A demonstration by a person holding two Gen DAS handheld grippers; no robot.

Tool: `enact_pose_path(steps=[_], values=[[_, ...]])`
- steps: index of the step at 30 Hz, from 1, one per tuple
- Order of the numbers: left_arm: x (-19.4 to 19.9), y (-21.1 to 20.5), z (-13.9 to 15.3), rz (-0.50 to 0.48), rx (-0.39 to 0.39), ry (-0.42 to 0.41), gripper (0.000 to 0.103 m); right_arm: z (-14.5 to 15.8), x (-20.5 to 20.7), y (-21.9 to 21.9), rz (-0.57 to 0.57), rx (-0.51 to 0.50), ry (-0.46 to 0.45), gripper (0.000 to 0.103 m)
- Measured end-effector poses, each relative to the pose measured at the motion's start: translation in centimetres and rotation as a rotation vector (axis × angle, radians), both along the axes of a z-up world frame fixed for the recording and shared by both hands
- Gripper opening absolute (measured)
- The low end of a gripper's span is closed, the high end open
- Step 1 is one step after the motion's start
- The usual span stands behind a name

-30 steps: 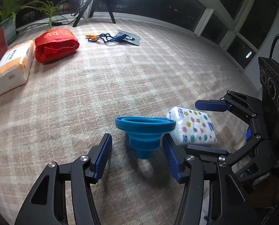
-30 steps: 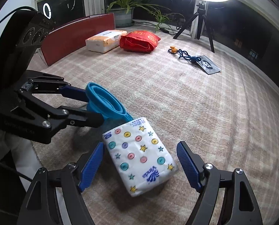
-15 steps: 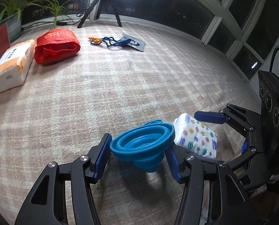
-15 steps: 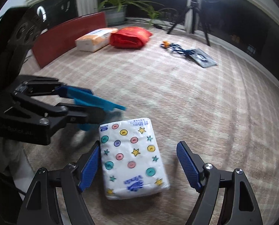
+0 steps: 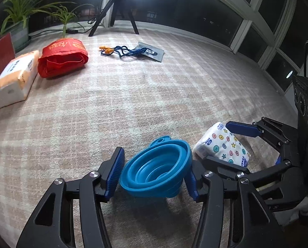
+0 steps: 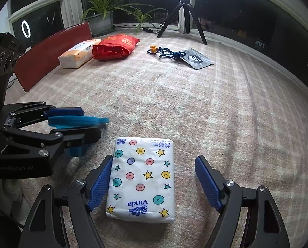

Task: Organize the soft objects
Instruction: 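Close the left tool on the blue funnel while the right tool closes on the dotted wipes pack, then carry the funnel and wipes pack into the shoebox and open both tools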

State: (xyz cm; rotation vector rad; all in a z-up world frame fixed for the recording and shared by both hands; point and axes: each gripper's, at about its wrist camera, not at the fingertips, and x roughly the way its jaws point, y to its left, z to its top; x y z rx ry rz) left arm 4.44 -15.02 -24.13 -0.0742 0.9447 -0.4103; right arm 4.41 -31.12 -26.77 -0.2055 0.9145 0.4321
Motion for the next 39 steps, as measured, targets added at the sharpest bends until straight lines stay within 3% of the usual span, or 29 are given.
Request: enact_pose_path(steps=[3, 5, 6, 21, 29, 39], values=[[-0.1, 0.2, 0.1, -0.003, -0.008, 0.0, 0.049, 0.1, 0.0, -0.1, -0.006, 0.004, -0.001, 0.065], [-0.1, 0.2, 0.2, -0.004, -0.009, -0.004, 0.047, 0.2, 0.1, -0.2, -0.012, 0.013, 0.005, 0.052], [-0.2, 0.2, 0.2, -0.004, -0.01, -0.006, 0.046, 0.2, 0.2, -0.2, -0.014, 0.019, 0.008, 0.05], [-0.4, 3.0, 2.7, 0.046, -0.053, -0.047, 0.044, 1.9, 0.0, -0.4, -0.051, 0.09, 0.009, 0.049], [-0.5, 6.9, 6.5, 0.1, -0.078, -0.111, 0.044, 5.7, 0.3, 1.3, -0.034, 0.136, -0.05, 0.049], [-0.4, 15.3, 12.1, 0.217, -0.106, -0.214, 0.044, 12.0, 1.4, 6.1, 0.047, 0.198, -0.133, 0.048]])
